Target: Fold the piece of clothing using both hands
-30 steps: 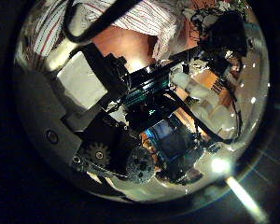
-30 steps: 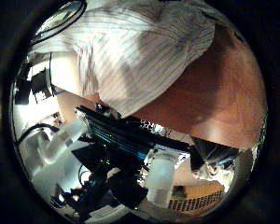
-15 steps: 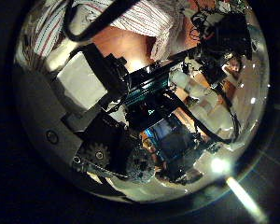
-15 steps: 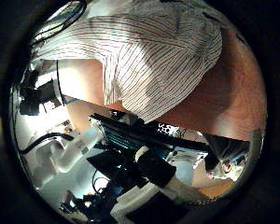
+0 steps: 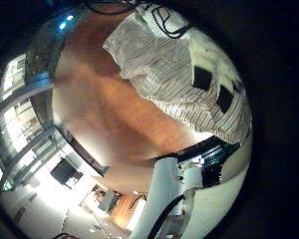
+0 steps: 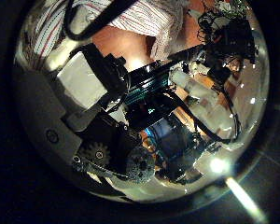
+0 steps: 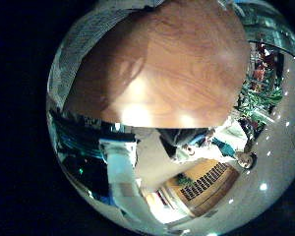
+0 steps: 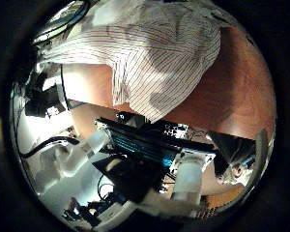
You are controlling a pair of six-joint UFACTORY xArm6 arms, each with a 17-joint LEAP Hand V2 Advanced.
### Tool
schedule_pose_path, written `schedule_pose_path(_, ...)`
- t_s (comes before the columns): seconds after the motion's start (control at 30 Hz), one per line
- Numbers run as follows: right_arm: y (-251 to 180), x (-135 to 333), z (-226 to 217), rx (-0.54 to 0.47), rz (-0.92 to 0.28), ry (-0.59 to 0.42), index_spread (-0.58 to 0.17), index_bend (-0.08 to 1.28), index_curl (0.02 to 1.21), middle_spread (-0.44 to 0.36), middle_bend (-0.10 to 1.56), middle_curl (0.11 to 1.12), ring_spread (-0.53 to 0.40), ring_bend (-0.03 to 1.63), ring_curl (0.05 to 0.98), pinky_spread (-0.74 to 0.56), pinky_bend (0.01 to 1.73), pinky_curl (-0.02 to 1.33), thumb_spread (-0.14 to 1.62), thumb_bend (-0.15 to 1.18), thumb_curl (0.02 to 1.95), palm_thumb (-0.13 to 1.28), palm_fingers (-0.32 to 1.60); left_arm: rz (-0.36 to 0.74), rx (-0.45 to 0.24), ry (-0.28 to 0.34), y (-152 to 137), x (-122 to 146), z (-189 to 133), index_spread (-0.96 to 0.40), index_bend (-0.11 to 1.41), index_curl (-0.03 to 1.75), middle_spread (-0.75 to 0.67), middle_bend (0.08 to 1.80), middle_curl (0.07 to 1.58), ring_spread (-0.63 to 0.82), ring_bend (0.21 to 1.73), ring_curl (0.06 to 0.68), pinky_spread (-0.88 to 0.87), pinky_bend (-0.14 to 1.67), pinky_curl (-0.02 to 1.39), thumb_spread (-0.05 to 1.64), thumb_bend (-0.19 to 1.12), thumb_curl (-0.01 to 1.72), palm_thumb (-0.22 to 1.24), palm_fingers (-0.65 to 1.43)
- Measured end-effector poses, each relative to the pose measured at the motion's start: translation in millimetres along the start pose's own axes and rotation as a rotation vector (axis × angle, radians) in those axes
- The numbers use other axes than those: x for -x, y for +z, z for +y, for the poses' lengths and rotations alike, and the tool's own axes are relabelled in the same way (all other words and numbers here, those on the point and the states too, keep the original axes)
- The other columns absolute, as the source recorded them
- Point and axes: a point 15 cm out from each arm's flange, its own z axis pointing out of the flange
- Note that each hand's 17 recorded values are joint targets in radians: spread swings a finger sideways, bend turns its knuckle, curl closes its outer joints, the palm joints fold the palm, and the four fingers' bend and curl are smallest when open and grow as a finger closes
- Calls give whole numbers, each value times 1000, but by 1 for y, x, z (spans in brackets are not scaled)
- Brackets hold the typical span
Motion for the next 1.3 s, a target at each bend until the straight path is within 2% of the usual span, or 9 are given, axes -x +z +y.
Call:
schedule_pose_path(0.1, -3, -2, 0, -3, -43, 29, -313, 293, 379, -28, 351, 410, 107, 562, 242, 387, 471, 178, 1167, -40, 259, -46, 362, 0, 1, 0, 0, 0, 0, -667, 250, 1316, -577, 920, 947, -531, 1071, 504, -760, 514, 759, 1203, -12, 516, 773, 831)
schedule_pose_path(0.2, -5, 9, 0, -5, -145, 54, -313, 274, 391, -27, 362, 413, 128, 566, 239, 411, 456, 176, 1405, 282, 359, 472, 387, -1, 0, -1, 0, 0, 0, -666, 248, 1318, -578, 917, 949, -532, 1069, 504, -763, 507, 763, 1203, -12, 515, 774, 833)
schedule_pose_path(0.37, -18, 24, -2, -56, -296, 89, -288, 199, 384, -80, 364, 411, 122, 609, 243, 433, 480, 174, 1441, 406, 477, 720, 456, 0, 5, -2, 1, -1, 1, -665, 245, 1320, -580, 914, 951, -534, 1060, 504, -765, 500, 770, 1205, -11, 517, 778, 834)
schedule_pose_path(0.47, -23, 23, -1, -72, -318, 102, -278, 192, 387, -85, 366, 412, 127, 614, 243, 452, 483, 171, 1446, 382, 508, 690, 471, 1, 9, 0, 1, -1, 1, -664, 243, 1321, -581, 911, 953, -535, 1057, 504, -765, 495, 774, 1210, -12, 516, 776, 836)
schedule_pose_path(0.53, -26, 23, -1, -79, -324, 113, -275, 192, 391, -82, 363, 413, 130, 615, 241, 462, 487, 171, 1453, 254, 466, 454, 479, 1, 9, 0, 1, -1, 1, -663, 241, 1321, -581, 909, 953, -536, 1055, 504, -766, 492, 776, 1211, -11, 516, 775, 837)
schedule_pose_path(0.67, -25, 25, 1, -70, -327, 109, -261, 183, 395, -40, 342, 409, 148, 598, 234, 479, 505, 173, 1390, 99, 352, 243, 439, 1, 13, 0, 2, -1, 1, -662, 238, 1323, -580, 905, 955, -537, 1053, 504, -766, 482, 781, 1215, -12, 515, 772, 837)
schedule_pose_path(0.87, -15, 28, 1, -48, -266, 29, -261, 164, 385, -1, 310, 399, 129, 552, 222, 451, 489, 173, 1227, 36, 337, 314, 320, 2, 15, 1, 2, -2, 2, -661, 237, 1325, -583, 904, 957, -537, 1051, 505, -764, 458, 783, 1219, -11, 516, 770, 839)
schedule_pose_path(1.13, 3, 33, -17, -52, -83, -91, -235, 157, 350, 20, 288, 392, 128, 517, 215, 391, 471, 189, 1099, -22, 333, 391, 211, 4, 10, -1, -5, -2, 2, -651, 224, 1332, -585, 906, 961, -534, 1039, 508, -757, 444, 795, 1221, -11, 517, 769, 832)
schedule_pose_path(1.3, 19, 41, -30, -39, -50, -109, -219, 159, 335, 26, 285, 390, 129, 513, 219, 372, 463, 199, 1056, -23, 332, 419, 204, 4, 15, -5, -7, -1, 4, -643, 218, 1336, -582, 899, 965, -533, 1034, 508, -758, 439, 800, 1221, -11, 518, 769, 830)
